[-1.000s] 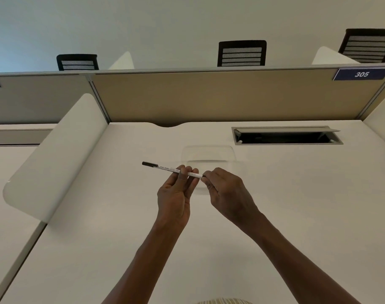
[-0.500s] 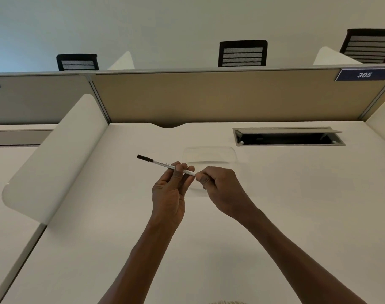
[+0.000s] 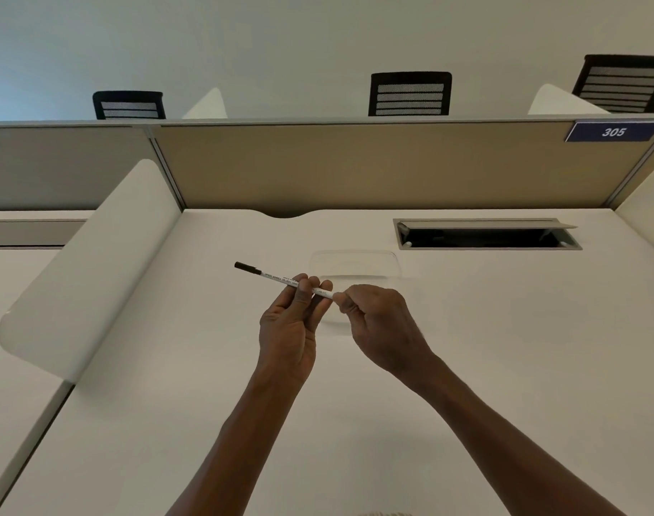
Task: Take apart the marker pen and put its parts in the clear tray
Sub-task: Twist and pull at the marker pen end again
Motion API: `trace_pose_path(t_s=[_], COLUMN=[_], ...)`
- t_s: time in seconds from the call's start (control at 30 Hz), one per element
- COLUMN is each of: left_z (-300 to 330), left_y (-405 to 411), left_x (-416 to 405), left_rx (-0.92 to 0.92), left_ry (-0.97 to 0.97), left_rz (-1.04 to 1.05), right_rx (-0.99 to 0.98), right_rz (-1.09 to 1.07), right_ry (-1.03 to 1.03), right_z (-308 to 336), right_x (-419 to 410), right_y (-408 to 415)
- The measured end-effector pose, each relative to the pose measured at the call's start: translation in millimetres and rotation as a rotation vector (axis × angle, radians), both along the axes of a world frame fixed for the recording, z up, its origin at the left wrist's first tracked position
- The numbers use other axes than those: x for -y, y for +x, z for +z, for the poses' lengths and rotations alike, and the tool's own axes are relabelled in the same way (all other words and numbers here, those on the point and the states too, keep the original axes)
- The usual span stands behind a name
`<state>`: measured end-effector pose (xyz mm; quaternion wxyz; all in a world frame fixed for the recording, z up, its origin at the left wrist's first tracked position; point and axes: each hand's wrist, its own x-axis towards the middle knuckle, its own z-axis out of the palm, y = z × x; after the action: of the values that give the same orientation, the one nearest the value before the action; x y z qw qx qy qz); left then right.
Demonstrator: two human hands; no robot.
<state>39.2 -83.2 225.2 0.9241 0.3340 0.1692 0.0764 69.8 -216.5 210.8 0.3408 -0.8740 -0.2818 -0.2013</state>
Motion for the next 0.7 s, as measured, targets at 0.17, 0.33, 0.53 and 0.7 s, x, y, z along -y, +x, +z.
trace_pose_path(t_s=[0.17,0.33,0.53,0.7], left_z=[3,4,6,5], left_y=[0,0,0,0], left_x=[-1,-4,0,1], left_rx=[0.024,0.033,0.028,0.024], left_ry=[0.017,0.026,0.01,-0.007], left_rz=[-0.016,0.005,0.006,-0.008], right_rx=[-0.933,-0.829,0.01,0.173], right_rz=[0.044,0.08,0.036,0.049], right_ry=[0.737,0.499,-0.213,-0.299], right_z=[20,24,10,4], right_x=[-16,-6,11,10], right_y=[-11,-7,-2,2])
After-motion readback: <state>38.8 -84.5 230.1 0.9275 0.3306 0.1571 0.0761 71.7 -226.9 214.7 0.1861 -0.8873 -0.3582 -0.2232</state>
